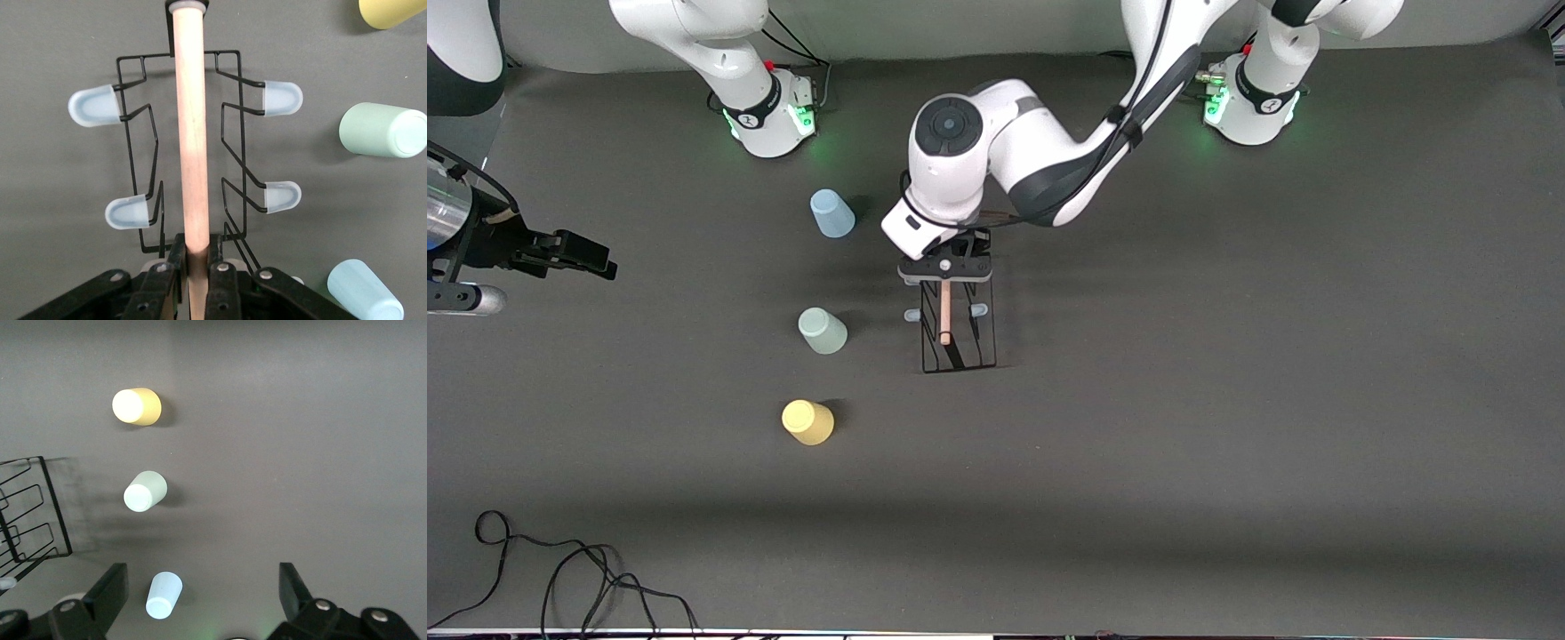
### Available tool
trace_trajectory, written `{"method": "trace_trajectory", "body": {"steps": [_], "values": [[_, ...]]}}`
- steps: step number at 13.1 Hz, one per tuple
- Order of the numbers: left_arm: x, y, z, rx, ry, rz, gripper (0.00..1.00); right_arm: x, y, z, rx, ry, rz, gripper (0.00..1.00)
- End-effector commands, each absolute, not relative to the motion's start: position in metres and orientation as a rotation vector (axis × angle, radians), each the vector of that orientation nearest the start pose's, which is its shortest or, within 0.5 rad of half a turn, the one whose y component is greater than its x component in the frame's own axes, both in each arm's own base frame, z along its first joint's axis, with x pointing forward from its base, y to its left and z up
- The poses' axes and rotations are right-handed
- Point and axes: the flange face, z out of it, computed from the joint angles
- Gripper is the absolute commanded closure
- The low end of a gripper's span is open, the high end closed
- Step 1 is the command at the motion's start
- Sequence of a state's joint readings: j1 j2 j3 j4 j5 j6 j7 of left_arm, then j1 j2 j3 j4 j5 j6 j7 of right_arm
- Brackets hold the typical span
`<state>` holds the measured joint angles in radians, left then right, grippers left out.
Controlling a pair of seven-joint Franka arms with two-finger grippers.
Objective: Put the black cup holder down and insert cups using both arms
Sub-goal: 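Carry the rack to the table middle and set it down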
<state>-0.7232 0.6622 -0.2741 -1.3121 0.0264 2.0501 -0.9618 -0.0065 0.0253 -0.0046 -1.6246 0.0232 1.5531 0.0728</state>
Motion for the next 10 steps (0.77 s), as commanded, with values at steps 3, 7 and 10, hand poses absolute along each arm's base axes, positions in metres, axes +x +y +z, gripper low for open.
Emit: {"method": "trace_trajectory", "body": {"steps": [3,7,10], "values": [[0.448,-0.600,0.359,-3.298,-0.063,0.062,1.00,0.547,-0.009,0.591,-3.105,0.151,0.140,0.00],[0.455,-0.596,0.352,-3.289,-0.079,0.070,1.00,0.553,0.018,0.585,-3.095,0.231,0.125,0.00],[0.465,-0.588,0.357,-3.289,-0.111,0.049,0.00,0.552,0.066,0.565,-3.095,0.300,0.112,0.00]]}}
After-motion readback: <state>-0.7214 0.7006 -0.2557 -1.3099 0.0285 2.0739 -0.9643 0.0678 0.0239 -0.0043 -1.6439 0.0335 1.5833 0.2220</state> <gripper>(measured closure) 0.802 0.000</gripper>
